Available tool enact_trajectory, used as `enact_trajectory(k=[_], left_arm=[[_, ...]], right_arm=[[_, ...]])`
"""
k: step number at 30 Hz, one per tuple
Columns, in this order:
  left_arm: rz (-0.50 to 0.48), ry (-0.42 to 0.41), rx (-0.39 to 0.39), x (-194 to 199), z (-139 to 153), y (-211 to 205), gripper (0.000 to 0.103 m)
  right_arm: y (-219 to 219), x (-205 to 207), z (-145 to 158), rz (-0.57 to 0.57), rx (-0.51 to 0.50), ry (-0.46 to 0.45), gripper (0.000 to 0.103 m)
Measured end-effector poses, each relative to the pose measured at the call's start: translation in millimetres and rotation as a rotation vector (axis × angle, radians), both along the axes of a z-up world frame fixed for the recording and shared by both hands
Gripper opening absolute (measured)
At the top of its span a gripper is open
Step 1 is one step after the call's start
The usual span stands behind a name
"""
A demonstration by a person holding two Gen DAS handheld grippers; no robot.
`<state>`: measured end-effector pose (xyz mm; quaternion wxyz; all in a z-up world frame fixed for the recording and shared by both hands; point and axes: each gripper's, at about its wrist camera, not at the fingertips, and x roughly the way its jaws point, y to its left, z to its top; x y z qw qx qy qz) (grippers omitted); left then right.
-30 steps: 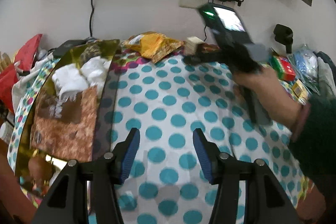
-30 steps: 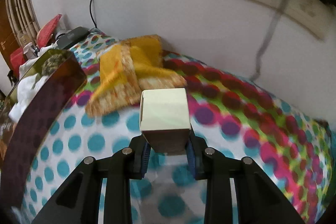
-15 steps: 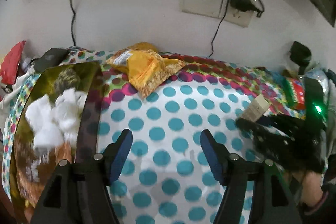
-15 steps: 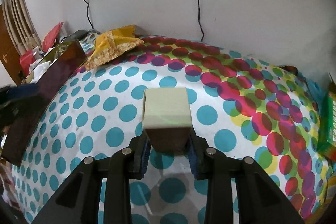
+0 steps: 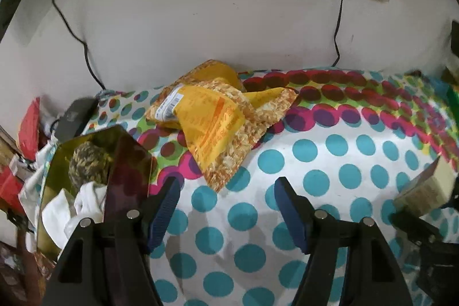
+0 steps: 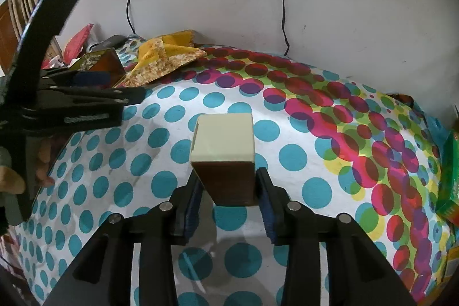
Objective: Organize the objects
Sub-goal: 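Grasp the yellow snack bag with the left gripper while the right gripper holds the box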
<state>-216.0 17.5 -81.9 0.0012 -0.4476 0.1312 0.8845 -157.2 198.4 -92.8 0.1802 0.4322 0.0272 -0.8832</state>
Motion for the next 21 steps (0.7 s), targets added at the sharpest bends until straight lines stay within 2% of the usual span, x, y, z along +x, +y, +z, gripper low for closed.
enact_trajectory(k=[7,14,21], left_arm=[[-0.013,0.027,-0.136,-18,-13,13,0.070],[0.005,0.048,-0.191,-41,-17,13,0.071],[-0.011,0.096,-0.311,-64,-21,30,0.073]], right_arm=[[1,0,-2,0.011,-0.010,-0.002,0.040],[-1,0,-2,0.022,-0.009,-0.003,0.045],[-2,0,-2,0.023,-0.001,-0.001,0.045]])
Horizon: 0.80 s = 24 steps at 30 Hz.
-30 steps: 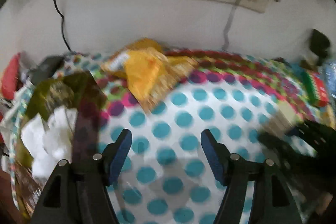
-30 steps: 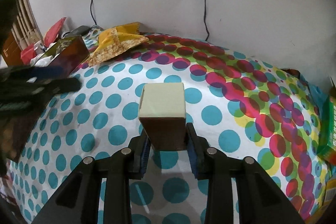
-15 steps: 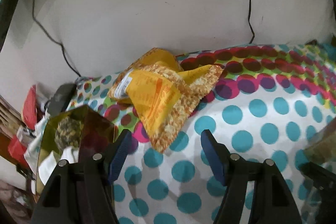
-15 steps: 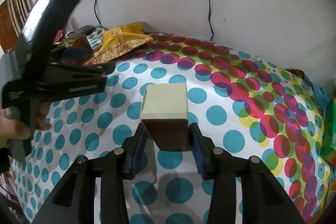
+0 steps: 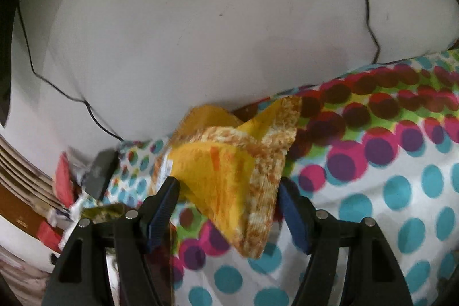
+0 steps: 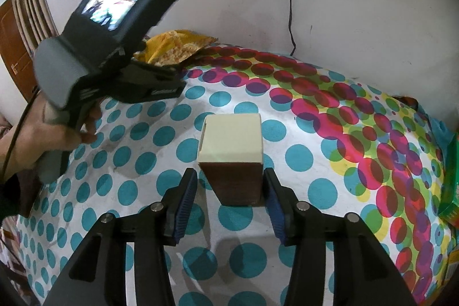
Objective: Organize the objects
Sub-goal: 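Grasp the yellow snack bag with the left gripper while the right gripper holds the box, then carry the yellow snack bag into the gold tray and open the left gripper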
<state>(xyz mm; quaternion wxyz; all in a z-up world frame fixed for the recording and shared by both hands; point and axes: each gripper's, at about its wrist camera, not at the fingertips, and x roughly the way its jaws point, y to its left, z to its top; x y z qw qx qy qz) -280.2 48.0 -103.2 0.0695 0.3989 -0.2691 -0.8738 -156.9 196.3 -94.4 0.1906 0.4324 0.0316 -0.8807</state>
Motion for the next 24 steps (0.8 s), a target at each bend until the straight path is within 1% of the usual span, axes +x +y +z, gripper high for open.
enact_trajectory(k=[5,6,8,9,10,12,15,19,24], left_arm=[[-0.049,0.046,0.000,-1,0,4,0.073],[-0.057,0.056,-0.005,1,-1,6,0.071],[-0.068,0.066,-0.022,3,-2,7,0.061],[-0.079,0.081,-0.036,5,-1,10,0.052],[-0.087,0.088,-0.043,6,-1,11,0.049],[-0.089,0.086,-0.046,7,-1,13,0.048],[-0.092,0.106,-0.044,9,1,12,0.041],[-0.106,0.117,-0.037,15,4,13,0.039],[-0.126,0.127,-0.016,29,8,15,0.038]], right_arm=[[-3,0,-1,0.000,0.019,0.004,0.046],[-3,0,-1,0.004,0.019,0.004,0.047],[-4,0,0,0.007,0.022,0.004,0.049],[-5,0,0,0.008,0.025,0.005,0.050],[-6,1,0,0.010,0.030,0.006,0.050],[-7,2,0,0.011,0.038,0.007,0.051],[-9,2,0,0.012,0.043,0.008,0.052],[-11,-1,-1,0.011,0.048,0.008,0.055],[-12,-1,-1,0.011,0.065,0.011,0.055]])
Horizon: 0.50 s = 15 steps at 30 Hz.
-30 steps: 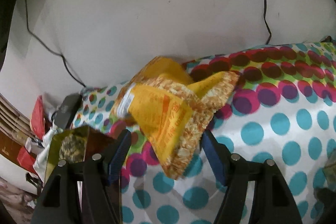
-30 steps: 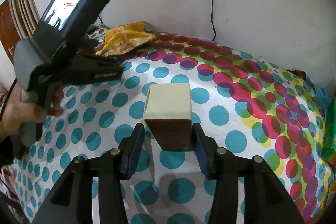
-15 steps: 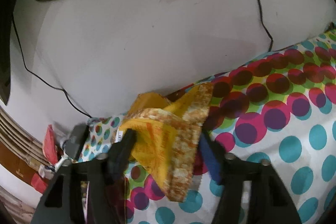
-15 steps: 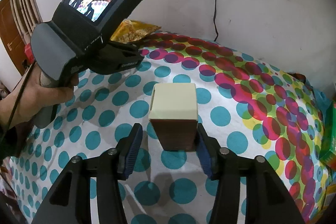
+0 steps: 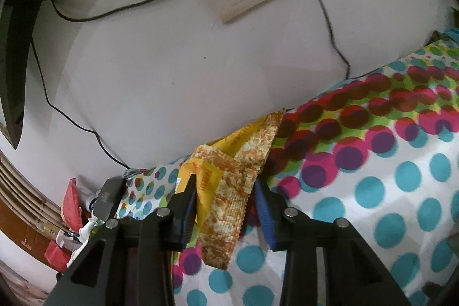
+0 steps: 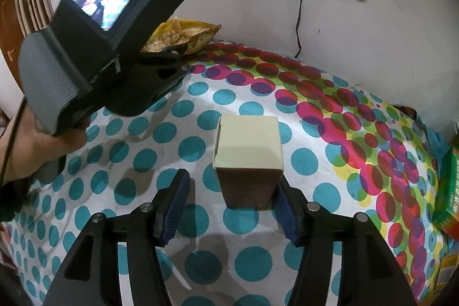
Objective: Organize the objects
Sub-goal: 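Carry the yellow snack bag into the gold tray and open the left gripper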
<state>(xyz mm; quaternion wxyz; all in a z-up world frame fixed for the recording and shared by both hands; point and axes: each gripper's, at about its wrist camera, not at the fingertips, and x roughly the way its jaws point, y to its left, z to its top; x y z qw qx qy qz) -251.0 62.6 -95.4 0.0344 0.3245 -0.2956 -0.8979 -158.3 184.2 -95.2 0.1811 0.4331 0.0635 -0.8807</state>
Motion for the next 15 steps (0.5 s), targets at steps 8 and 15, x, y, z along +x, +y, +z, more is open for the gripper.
enact_trajectory(k=[8,15], left_arm=[[-0.027,-0.006,0.094,36,16,-8,0.038],[-0.072,-0.006,0.216,83,45,-10,0.038]], right_arm=[[4,0,0,-0.017,0.001,0.003,0.049],[4,-4,-1,-0.018,0.047,0.014,0.048]])
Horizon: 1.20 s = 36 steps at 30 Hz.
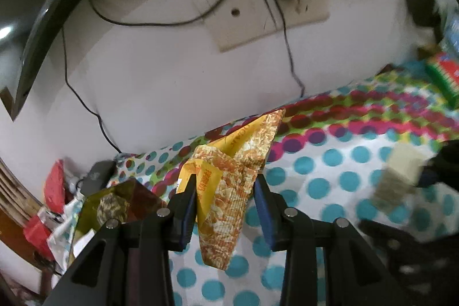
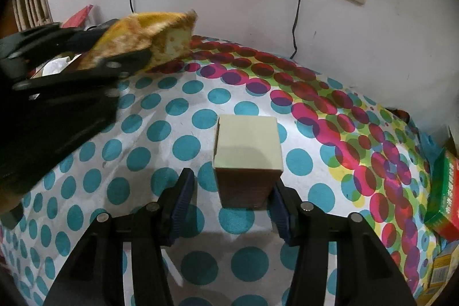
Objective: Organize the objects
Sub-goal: 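Carry the yellow snack bag into the gold tray and open the left gripper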
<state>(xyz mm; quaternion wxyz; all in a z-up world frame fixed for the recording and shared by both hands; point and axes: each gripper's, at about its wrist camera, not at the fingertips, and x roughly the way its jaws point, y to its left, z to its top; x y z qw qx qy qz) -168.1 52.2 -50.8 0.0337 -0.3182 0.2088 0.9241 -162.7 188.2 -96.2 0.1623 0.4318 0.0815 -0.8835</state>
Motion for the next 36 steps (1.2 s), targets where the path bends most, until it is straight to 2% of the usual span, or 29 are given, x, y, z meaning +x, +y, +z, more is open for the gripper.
enact_trajectory(k=[3,12,20,23,27,32,36], left_arm=[[-0.003,-0.023,0.090,22,18,4,0.038],[-0.025,-0.084,0.353,71,59,-43,0.038],[0.015,-0.028,0.416,105,106,-99,0.038],[0.061,0.028,0.387,112,130,-127,0.038],[0.116,0.059,0.358,111,150,-161,0.038],[0.164,0.047,0.349,96,152,-194,0.038],[0.157,0.017,0.395,80,141,-210,0.038]], right_arm=[[5,-2,0,-0.003,0.000,0.000,0.048],[6,-4,0,-0.005,0.011,0.004,0.047],[5,-1,-3,-0.008,0.009,0.006,0.047],[7,-1,-3,-0.007,0.009,0.006,0.047],[7,-1,-3,-0.007,0.010,0.006,0.047],[5,-2,-4,-0.008,0.011,0.006,0.047],[5,-3,-4,-0.007,0.011,0.006,0.048]])
